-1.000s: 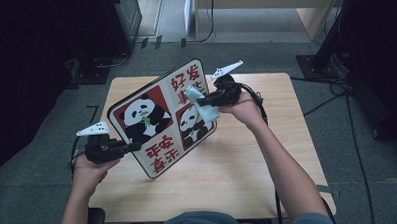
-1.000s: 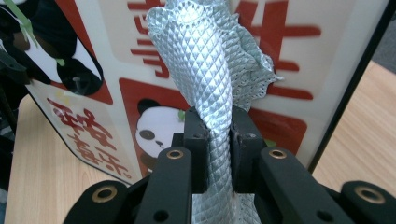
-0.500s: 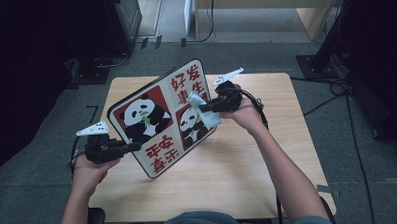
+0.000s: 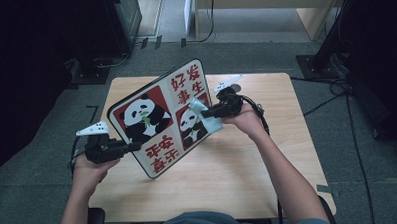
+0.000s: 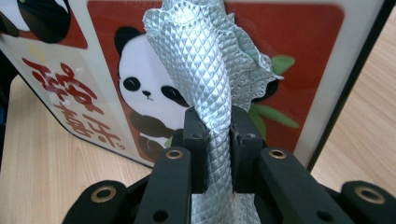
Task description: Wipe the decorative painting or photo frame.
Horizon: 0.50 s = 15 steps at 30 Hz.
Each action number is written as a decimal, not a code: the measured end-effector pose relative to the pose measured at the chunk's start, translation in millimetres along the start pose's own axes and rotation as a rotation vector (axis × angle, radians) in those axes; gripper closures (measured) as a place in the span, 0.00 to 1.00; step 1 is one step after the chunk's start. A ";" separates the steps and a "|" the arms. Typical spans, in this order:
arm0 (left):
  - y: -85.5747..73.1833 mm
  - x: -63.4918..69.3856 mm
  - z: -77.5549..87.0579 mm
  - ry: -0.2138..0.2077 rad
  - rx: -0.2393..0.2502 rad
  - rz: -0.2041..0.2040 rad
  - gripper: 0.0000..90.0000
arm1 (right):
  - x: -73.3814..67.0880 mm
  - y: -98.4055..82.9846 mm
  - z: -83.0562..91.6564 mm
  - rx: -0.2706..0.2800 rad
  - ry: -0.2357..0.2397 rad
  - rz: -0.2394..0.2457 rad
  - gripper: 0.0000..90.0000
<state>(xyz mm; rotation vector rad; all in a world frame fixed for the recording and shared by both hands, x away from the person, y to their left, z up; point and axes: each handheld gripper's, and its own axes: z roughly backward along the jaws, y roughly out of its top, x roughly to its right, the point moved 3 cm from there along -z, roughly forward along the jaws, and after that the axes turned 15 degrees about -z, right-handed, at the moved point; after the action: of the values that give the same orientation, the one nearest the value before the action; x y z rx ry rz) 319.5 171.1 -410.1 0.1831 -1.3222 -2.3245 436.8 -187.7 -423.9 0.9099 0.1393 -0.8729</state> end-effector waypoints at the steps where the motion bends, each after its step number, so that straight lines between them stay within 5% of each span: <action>1: 0.0 0.0 0.0 0.001 0.000 -0.001 0.88 | 1.3 -3.0 -2.0 0.000 0.001 -0.001 0.89; 15: 0.1 0.3 0.1 0.001 -0.001 -0.001 0.88 | 10.8 -21.0 -12.4 -0.028 -0.004 -0.022 0.89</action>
<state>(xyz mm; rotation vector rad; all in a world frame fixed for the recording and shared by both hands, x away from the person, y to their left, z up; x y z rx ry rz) 319.3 171.0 -410.0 0.1852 -1.3206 -2.3258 431.9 -191.5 -449.9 0.8815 0.1576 -0.8912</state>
